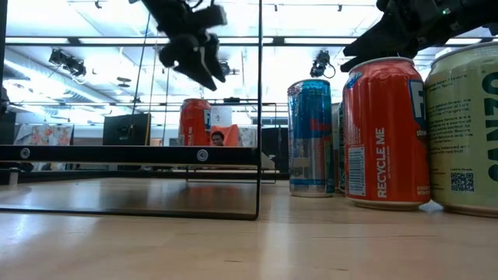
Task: Place canned beverage on shelf
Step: Put the blue soda can on the shelf
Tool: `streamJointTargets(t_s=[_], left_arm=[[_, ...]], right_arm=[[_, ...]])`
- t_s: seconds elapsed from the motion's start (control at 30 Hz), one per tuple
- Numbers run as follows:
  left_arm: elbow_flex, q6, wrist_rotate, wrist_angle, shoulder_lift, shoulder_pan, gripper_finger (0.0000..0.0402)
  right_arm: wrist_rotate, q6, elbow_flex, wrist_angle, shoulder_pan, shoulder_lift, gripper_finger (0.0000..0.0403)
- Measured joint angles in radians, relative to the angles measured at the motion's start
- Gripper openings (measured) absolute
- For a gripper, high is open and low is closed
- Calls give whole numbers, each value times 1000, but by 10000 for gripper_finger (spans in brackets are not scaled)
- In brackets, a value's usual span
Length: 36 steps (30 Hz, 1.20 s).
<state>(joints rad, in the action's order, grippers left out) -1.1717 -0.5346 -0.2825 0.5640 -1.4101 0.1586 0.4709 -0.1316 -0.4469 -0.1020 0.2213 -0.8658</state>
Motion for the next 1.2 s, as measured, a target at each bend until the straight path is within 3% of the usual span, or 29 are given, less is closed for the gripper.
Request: streamJointTargets(t_s=[0.3, 0.6, 0.87, 1.2], left_arm=[[0, 196, -12, 8, -4, -143, 389], [0, 356, -5, -4, -8, -174, 389], [0, 371, 45, -152, -105, -181, 389], [1, 367, 112, -226, -193, -185, 389]], right_arm=[[1, 15, 0, -1, -1, 0, 332], [3, 27, -6, 10, -36, -30, 332], [18, 35, -144, 221, -56, -116, 331], [61, 19, -155, 335, -56, -103, 331]])
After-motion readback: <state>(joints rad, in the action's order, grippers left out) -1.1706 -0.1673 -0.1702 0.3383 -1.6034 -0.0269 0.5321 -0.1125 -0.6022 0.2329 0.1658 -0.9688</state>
